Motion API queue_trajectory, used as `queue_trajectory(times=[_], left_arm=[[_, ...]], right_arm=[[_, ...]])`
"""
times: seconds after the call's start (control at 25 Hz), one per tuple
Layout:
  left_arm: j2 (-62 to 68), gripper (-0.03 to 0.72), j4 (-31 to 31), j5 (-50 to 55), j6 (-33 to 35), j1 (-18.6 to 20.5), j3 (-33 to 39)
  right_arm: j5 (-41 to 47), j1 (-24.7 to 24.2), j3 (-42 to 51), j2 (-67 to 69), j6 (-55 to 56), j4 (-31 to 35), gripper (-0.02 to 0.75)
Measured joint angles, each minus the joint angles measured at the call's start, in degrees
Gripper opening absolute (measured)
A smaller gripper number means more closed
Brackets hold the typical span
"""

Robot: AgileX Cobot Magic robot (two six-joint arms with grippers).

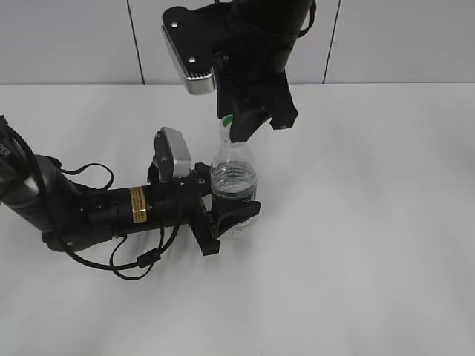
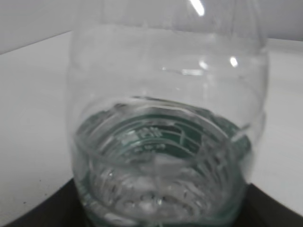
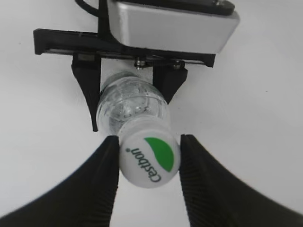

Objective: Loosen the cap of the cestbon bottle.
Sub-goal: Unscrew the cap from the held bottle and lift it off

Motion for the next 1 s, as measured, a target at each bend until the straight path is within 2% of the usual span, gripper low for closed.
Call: queue_trajectory(times=[0.12, 0.4, 0.64, 0.84, 1.0], left_arm=[[0.0, 0.41, 0.0, 0.0, -0.1, 0.0, 0.0], [0.0, 0.41, 0.0, 0.0, -0.1, 0.0, 0.0], [0.0, 0.41, 0.0, 0.0, -0.1, 0.0, 0.0], [0.0, 0.41, 0.0, 0.0, -0.1, 0.0, 0.0], [0.0, 0.41, 0.0, 0.0, -0.1, 0.0, 0.0]], right_arm=[[0.0, 0.0, 0.0, 0.0, 1.6, -0.1, 0.361], [0.0, 0.0, 0.0, 0.0, 4.8, -0.3, 0.407], [0.0, 0.0, 0.0, 0.0, 12.0, -0.3, 0.552], [0.0, 0.0, 0.0, 0.0, 19.7, -0.1, 0.575], [0.0, 0.0, 0.0, 0.0, 31.5, 0.9, 0.576]])
